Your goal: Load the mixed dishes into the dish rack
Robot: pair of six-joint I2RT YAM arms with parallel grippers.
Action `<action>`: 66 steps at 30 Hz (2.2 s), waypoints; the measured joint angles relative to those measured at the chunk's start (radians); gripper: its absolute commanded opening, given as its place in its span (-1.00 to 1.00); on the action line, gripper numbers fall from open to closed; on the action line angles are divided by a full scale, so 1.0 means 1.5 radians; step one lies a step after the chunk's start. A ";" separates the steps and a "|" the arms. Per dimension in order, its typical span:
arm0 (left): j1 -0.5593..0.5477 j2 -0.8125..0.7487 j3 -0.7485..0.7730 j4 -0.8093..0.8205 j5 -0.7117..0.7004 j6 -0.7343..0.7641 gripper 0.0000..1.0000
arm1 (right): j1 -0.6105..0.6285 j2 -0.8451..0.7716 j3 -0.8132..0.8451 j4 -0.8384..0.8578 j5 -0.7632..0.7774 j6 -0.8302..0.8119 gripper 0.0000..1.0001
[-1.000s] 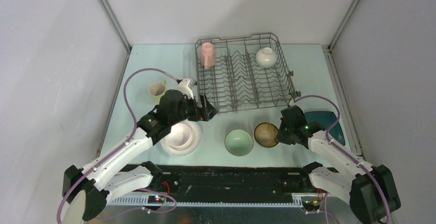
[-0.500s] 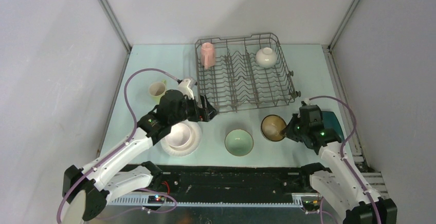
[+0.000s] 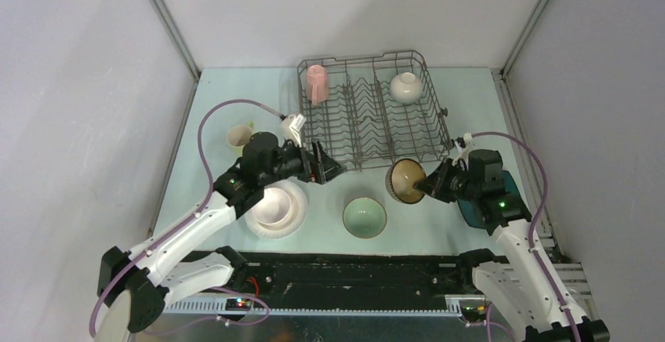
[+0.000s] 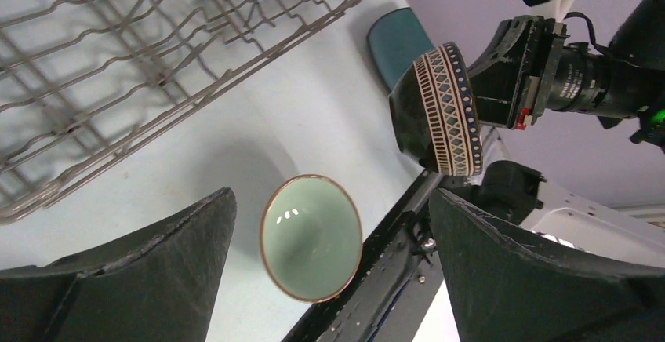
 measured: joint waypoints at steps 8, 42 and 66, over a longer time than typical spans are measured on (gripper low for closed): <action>-0.003 0.088 0.024 0.094 0.075 -0.061 0.99 | 0.029 0.071 0.054 0.072 -0.064 0.025 -1.00; -0.041 0.216 0.064 0.242 0.179 -0.201 0.77 | 0.126 0.190 0.122 0.153 -0.048 0.041 -1.00; 0.032 0.075 0.034 0.092 0.163 -0.138 -1.00 | 0.135 0.215 0.139 0.215 -0.053 0.055 0.84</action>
